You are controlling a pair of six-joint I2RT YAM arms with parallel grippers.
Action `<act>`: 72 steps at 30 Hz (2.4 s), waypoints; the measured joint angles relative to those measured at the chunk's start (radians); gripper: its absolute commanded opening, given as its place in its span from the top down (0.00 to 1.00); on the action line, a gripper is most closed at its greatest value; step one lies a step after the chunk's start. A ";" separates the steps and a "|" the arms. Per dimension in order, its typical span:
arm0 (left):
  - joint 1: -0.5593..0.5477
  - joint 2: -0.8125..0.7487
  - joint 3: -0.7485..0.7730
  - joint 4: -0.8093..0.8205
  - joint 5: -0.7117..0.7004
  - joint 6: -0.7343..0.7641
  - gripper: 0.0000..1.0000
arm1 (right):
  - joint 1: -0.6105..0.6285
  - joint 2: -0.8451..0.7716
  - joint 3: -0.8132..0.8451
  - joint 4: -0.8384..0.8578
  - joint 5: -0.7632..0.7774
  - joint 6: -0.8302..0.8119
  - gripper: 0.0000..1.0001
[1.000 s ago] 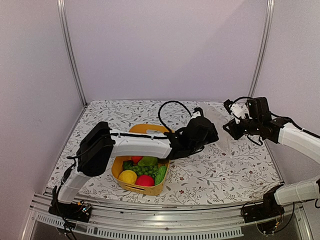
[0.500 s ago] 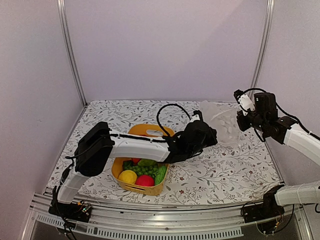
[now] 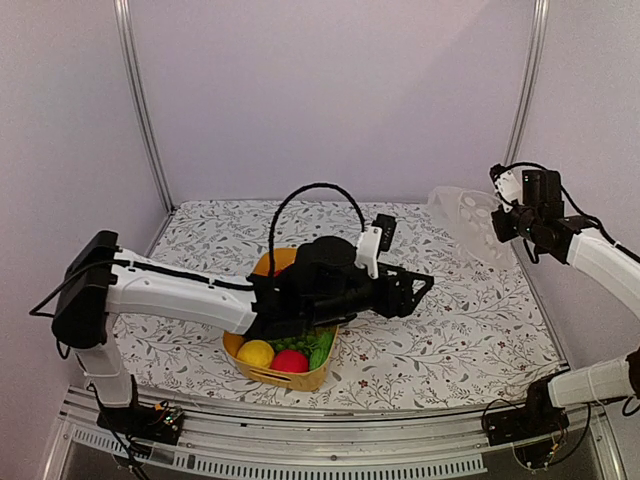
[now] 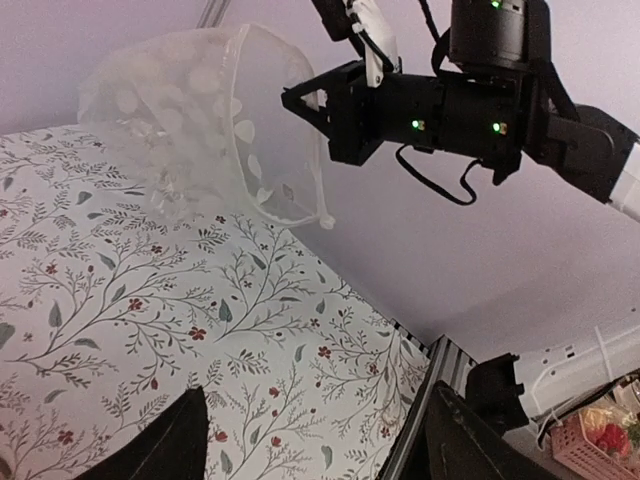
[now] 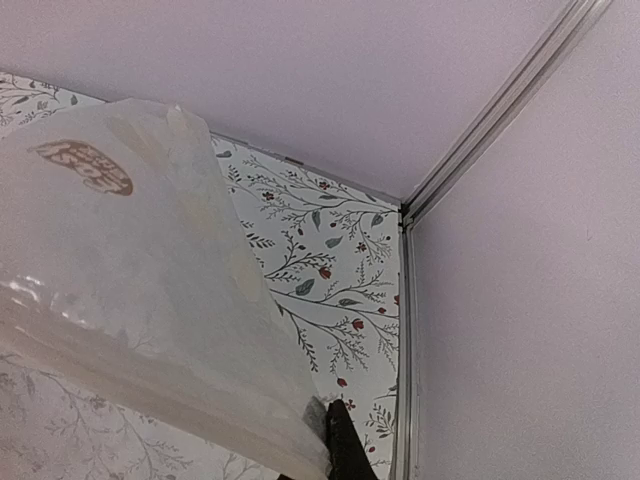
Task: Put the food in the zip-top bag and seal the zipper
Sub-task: Open the zipper food storage bag, then pick up the fake vegetable from the bin.
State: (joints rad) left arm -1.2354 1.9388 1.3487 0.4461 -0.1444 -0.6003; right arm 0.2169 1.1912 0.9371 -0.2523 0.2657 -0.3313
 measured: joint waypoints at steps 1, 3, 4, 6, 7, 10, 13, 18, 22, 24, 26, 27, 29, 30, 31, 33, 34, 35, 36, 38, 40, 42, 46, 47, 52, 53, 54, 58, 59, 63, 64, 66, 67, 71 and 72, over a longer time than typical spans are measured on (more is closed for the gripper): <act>-0.005 -0.070 -0.063 -0.019 -0.010 0.011 0.27 | -0.016 0.005 0.020 0.002 0.002 -0.006 1.00; -0.010 -0.186 -0.153 -0.071 -0.051 0.033 0.27 | -0.035 0.016 0.057 0.015 0.005 -0.016 1.00; -0.010 -0.234 -0.187 -0.105 -0.084 0.039 0.27 | -0.038 0.017 0.065 0.022 0.005 -0.019 1.00; -0.010 -0.316 -0.236 -0.192 -0.163 0.044 0.28 | -0.041 0.017 0.069 0.043 -0.006 -0.021 1.00; -0.010 -0.346 -0.252 -0.244 -0.203 0.044 0.28 | -0.041 0.018 0.069 0.046 -0.018 -0.019 1.00; -0.005 -0.400 -0.269 -0.416 -0.300 0.052 0.26 | -0.040 0.022 0.039 0.070 -0.075 -0.007 1.00; 0.005 -0.408 -0.266 -0.560 -0.342 0.066 0.24 | -0.040 0.037 -0.010 0.072 -0.153 0.001 1.00; 0.055 -0.392 -0.243 -0.774 -0.341 0.100 0.21 | -0.039 0.074 -0.050 0.049 -0.285 0.002 1.00; 0.130 -0.367 -0.229 -0.856 -0.312 0.106 0.22 | -0.034 0.074 -0.056 0.037 -0.354 0.001 1.00; 0.167 -0.352 -0.222 -0.875 -0.293 0.106 0.22 | -0.032 0.074 -0.056 0.035 -0.378 0.001 1.00; 0.193 -0.337 -0.214 -0.881 -0.275 0.107 0.22 | -0.032 0.076 -0.056 0.035 -0.397 0.000 1.00; 0.204 -0.328 -0.206 -0.885 -0.265 0.108 0.23 | -0.032 0.077 -0.056 0.035 -0.405 0.000 1.00; 0.221 -0.307 -0.187 -0.889 -0.244 0.106 0.23 | -0.032 0.079 -0.058 0.035 -0.412 -0.002 1.00; 0.227 -0.299 -0.177 -0.892 -0.235 0.102 0.23 | -0.032 0.080 -0.059 0.035 -0.415 -0.003 1.00; 0.235 -0.288 -0.165 -0.898 -0.229 0.099 0.24 | -0.032 0.081 -0.060 0.034 -0.418 -0.004 1.00; 0.255 -0.262 -0.129 -0.913 -0.226 0.094 0.23 | -0.031 0.082 -0.062 0.033 -0.423 -0.006 1.00; 0.264 -0.248 -0.108 -0.923 -0.229 0.094 0.24 | -0.030 0.082 -0.062 0.033 -0.425 -0.006 1.00; 0.274 -0.232 -0.085 -0.935 -0.233 0.094 0.24 | -0.030 0.082 -0.062 0.033 -0.426 -0.007 1.00; 0.282 -0.215 -0.064 -0.946 -0.236 0.095 0.24 | -0.029 0.082 -0.062 0.033 -0.429 -0.007 1.00; 0.296 -0.183 -0.027 -0.963 -0.243 0.100 0.24 | -0.029 0.082 -0.062 0.032 -0.433 -0.008 1.00; 0.307 -0.153 0.001 -0.982 -0.253 0.111 0.25 | -0.029 0.082 -0.062 0.032 -0.433 -0.009 1.00; 0.315 -0.125 0.025 -1.009 -0.265 0.123 0.25 | -0.029 0.082 -0.062 0.032 -0.433 -0.010 1.00; 0.326 -0.074 0.072 -1.070 -0.299 0.140 0.24 | -0.028 0.082 -0.062 0.032 -0.433 -0.010 1.00; 0.328 -0.067 0.081 -1.081 -0.305 0.144 0.23 | -0.028 0.082 -0.062 0.032 -0.433 -0.010 1.00; 0.337 -0.015 0.128 -1.124 -0.332 0.163 0.18 | -0.028 0.082 -0.062 0.032 -0.433 -0.011 1.00; 0.338 -0.005 0.132 -1.128 -0.338 0.166 0.18 | -0.028 0.082 -0.062 0.032 -0.433 -0.012 1.00; 0.340 0.005 0.136 -1.133 -0.342 0.166 0.17 | -0.028 0.082 -0.062 0.032 -0.433 -0.013 1.00; 0.346 0.049 0.146 -1.146 -0.362 0.170 0.17 | -0.028 0.082 -0.062 0.032 -0.433 -0.020 1.00; 0.347 0.060 0.150 -1.149 -0.367 0.171 0.17 | -0.028 0.082 -0.062 0.032 -0.433 -0.021 1.00; 0.352 0.099 0.166 -1.163 -0.394 0.171 0.17 | -0.028 0.082 -0.062 0.032 -0.433 -0.025 1.00; 0.353 0.107 0.170 -1.166 -0.400 0.170 0.17 | -0.028 0.082 -0.062 0.031 -0.433 -0.025 1.00; 0.354 0.126 0.179 -1.168 -0.414 0.170 0.18 | -0.028 0.084 -0.062 0.031 -0.433 -0.025 1.00; 0.355 0.137 0.182 -1.169 -0.421 0.170 0.19 | -0.028 0.085 -0.062 0.031 -0.433 -0.026 1.00; 0.356 0.156 0.192 -1.167 -0.436 0.167 0.26 | -0.028 0.087 -0.062 0.027 -0.433 -0.026 1.00; 0.356 0.156 0.192 -1.167 -0.438 0.166 0.28 | -0.028 0.087 -0.062 0.027 -0.433 -0.026 1.00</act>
State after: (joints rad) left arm -0.8791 2.0953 1.5402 -0.7208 -0.5827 -0.4339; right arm 0.1886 1.2785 0.8753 -0.2256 -0.1673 -0.3569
